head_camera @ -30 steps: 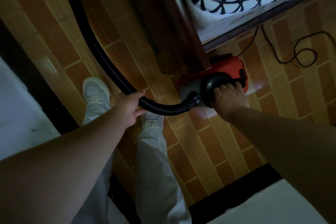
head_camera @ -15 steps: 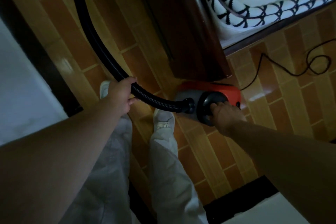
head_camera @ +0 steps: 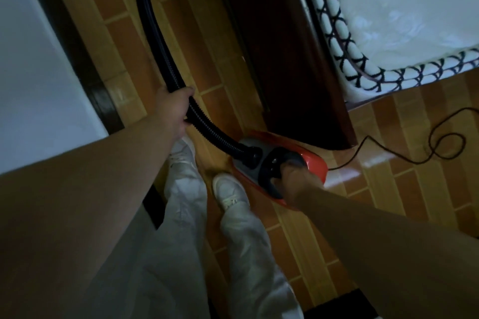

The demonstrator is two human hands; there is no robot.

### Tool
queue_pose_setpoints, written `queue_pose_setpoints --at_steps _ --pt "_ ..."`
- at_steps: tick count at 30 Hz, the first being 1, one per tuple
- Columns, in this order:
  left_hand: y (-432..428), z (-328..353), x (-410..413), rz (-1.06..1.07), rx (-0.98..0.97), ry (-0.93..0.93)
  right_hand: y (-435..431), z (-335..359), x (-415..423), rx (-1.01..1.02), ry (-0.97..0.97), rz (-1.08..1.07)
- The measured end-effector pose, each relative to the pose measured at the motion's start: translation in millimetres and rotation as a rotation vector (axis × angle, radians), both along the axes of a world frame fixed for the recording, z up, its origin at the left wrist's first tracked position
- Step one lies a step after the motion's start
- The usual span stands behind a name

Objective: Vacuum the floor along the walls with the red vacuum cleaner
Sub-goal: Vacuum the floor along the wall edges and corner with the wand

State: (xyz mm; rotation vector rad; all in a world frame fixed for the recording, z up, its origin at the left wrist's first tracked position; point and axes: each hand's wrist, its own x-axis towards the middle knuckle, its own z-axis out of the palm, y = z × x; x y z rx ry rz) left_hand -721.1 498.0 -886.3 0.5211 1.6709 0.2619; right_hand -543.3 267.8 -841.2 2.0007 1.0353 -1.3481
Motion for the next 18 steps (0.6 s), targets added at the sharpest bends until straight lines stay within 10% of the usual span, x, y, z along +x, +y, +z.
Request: queue_pose_setpoints --at_steps 18 --pt "119.1 0.4 15.3 -0.048 0.176 -0.022 103.5 -37.4 -51.6 0.063 -0.046 -0.172"
